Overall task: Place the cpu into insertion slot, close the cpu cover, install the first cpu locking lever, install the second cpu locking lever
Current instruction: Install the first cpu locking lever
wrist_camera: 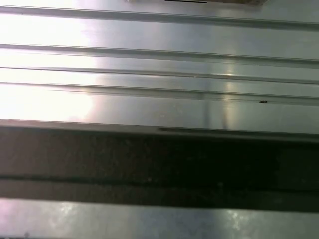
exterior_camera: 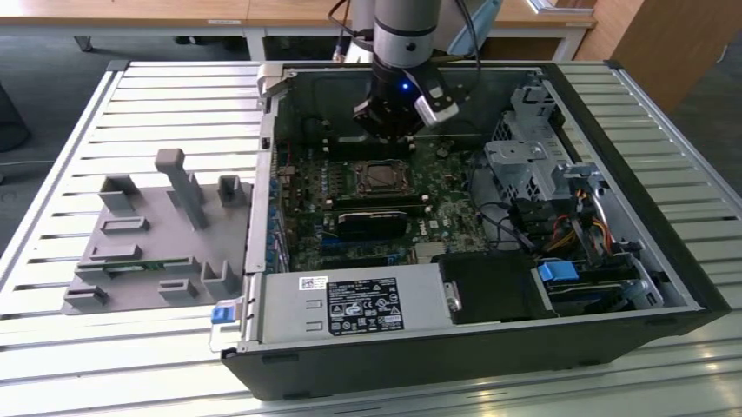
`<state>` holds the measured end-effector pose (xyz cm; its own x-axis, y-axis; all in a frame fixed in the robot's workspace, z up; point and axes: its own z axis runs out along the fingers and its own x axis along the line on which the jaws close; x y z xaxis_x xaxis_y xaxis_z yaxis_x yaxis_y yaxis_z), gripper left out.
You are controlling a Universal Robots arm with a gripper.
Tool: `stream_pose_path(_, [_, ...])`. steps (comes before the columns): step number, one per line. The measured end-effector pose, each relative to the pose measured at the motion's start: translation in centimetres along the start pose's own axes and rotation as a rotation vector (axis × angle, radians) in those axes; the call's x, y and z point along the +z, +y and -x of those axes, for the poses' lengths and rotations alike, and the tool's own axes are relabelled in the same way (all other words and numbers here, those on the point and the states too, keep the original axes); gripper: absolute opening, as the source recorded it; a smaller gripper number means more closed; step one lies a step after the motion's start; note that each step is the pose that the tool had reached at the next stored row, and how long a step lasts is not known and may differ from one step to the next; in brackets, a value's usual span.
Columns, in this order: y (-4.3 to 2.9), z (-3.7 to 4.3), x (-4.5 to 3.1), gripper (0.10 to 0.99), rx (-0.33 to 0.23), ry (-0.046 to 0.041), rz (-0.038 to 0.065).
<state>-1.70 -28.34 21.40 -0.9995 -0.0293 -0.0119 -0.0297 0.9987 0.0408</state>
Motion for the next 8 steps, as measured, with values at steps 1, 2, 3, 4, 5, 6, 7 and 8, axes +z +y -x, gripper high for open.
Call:
stream_pose_path(1, [-0.06, 0.0, 0.0, 0.106, 0.0, 0.0, 0.0])
stream_pose_path(2, [-0.11, 0.0, -0.01, 0.106, 0.0, 0.0, 0.0])
stream_pose_path(3, [-0.15, 0.0, -0.01, 0.106, 0.0, 0.0, 0.0])
stream_pose_path(4, [-0.2, 0.0, -0.01, 0.106, 0.0, 0.0, 0.0])
stream_pose_path(5, [-0.25, 0.0, -0.01, 0.106, 0.0, 0.0, 0.0])
stream_pose_path(6, [-0.29, 0.0, -0.01, 0.106, 0.0, 0.0, 0.0])
stream_pose_path(7, [-0.32, 0.0, -0.01, 0.106, 0.0, -0.0001, 0.0])
stream_pose_path(8, [-0.36, 0.0, -0.02, 0.106, 0.0, 0.0, 0.0])
